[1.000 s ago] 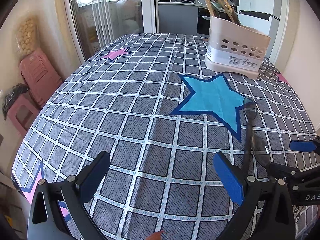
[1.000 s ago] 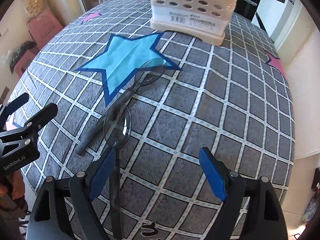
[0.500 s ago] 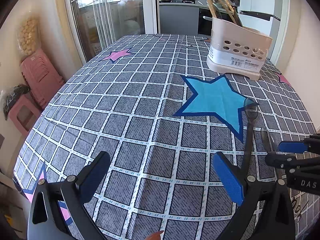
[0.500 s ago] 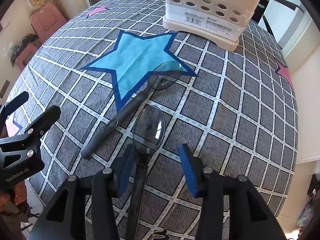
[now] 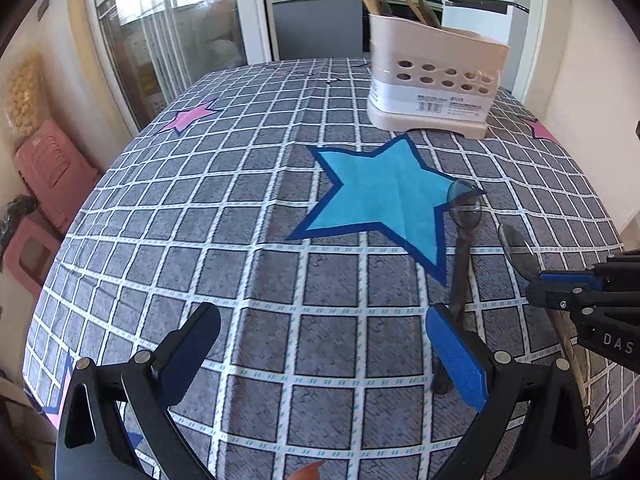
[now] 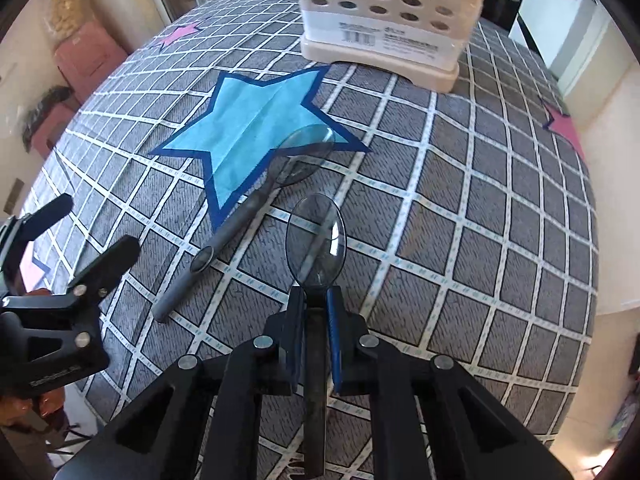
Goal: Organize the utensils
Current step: 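Lower the right tool onto the clear spoon and close it on the handle, then grasp the dark spoon with the left tool while the right lifts the clear spoon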
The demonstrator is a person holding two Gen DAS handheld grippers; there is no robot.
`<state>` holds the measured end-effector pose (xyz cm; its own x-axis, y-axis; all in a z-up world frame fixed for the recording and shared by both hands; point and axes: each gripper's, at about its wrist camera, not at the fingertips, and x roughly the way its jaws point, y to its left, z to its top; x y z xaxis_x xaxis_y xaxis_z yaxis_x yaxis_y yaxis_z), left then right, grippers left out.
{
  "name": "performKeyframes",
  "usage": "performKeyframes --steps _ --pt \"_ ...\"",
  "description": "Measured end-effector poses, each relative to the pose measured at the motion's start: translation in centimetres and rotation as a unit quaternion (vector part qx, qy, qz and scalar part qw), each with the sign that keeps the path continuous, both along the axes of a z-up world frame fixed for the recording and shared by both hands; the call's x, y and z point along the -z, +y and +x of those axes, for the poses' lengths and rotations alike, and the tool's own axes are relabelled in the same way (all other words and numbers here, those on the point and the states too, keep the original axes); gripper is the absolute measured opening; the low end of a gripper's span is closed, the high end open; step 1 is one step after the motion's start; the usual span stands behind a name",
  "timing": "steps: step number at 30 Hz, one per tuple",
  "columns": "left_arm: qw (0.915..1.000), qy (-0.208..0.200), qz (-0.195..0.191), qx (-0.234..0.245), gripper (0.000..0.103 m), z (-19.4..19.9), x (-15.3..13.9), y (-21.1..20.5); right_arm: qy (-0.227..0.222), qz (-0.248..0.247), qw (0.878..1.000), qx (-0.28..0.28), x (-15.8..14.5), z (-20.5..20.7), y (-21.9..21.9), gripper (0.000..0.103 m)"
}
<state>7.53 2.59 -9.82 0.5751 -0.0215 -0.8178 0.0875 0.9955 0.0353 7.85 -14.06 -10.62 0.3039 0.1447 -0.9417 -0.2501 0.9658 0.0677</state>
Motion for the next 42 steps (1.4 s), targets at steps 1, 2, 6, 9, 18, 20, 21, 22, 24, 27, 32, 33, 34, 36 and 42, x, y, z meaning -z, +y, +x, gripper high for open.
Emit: performKeyframes --steps 1,2,6,9,18,20,21,22,24,27,32,33,34,36,42 --pt "1.0000 0.005 0.000 0.007 0.103 0.3 0.1 -0.4 -0.004 0.004 1.000 0.001 -0.2 -0.1 -0.3 0.012" --pt "0.9999 0.009 -0.001 0.013 0.103 0.5 0.1 -0.7 -0.006 0.006 1.000 0.002 -0.3 -0.1 -0.6 0.012" --pt "0.9981 0.035 -0.009 0.050 0.103 1.7 0.6 -2.5 -0.020 0.021 1.000 0.011 -1.3 -0.2 -2.5 0.012" --pt "0.9948 0.060 -0.017 0.081 0.103 2.9 0.8 -4.0 -0.025 0.034 0.999 0.018 -1.5 -0.1 -3.9 0.012" --pt "0.9867 0.102 -0.002 0.126 0.092 6.2 1.4 -7.3 -0.028 0.065 0.997 0.034 -1.6 0.0 -6.4 0.012" --pt "0.9850 0.108 0.004 0.135 0.092 6.6 1.3 -7.8 -0.028 0.072 0.996 0.035 -1.6 0.0 -6.7 0.012" --pt "0.9839 0.113 0.004 0.138 0.092 6.8 1.3 -7.9 -0.028 0.075 0.996 0.035 -1.6 0.1 -6.8 0.012" --pt "0.9829 0.120 0.002 0.139 0.092 7.0 1.3 -7.9 -0.027 0.077 0.996 0.034 -1.6 0.2 -6.8 0.012" --pt "0.9799 0.135 0.003 0.147 0.092 7.6 1.3 -7.9 -0.027 0.084 0.996 0.034 -1.6 0.3 -7.1 0.012" --pt "0.9748 0.148 0.008 0.167 0.092 7.9 1.3 -8.3 -0.025 0.094 0.995 0.033 -1.6 0.4 -7.4 0.012" --pt "0.9665 0.155 0.010 0.204 0.059 7.6 0.8 -9.7 -0.026 0.111 0.993 0.030 -1.9 0.5 -8.0 0.012" --pt "0.9655 0.155 0.011 0.209 0.052 7.5 0.9 -10.1 -0.027 0.111 0.993 0.030 -1.9 0.6 -8.1 0.012" --pt "0.9650 0.157 0.009 0.210 0.041 7.4 0.8 -10.3 -0.027 0.112 0.993 0.030 -2.0 0.6 -8.2 0.012" --pt "0.9662 0.156 -0.002 0.205 0.041 7.3 0.8 -10.4 -0.029 0.117 0.992 0.032 -2.2 0.7 -8.5 0.012" --pt "0.9834 0.100 -0.038 0.146 0.041 5.7 0.1 -9.0 -0.028 0.128 0.990 0.045 -2.2 0.9 -9.8 0.012"
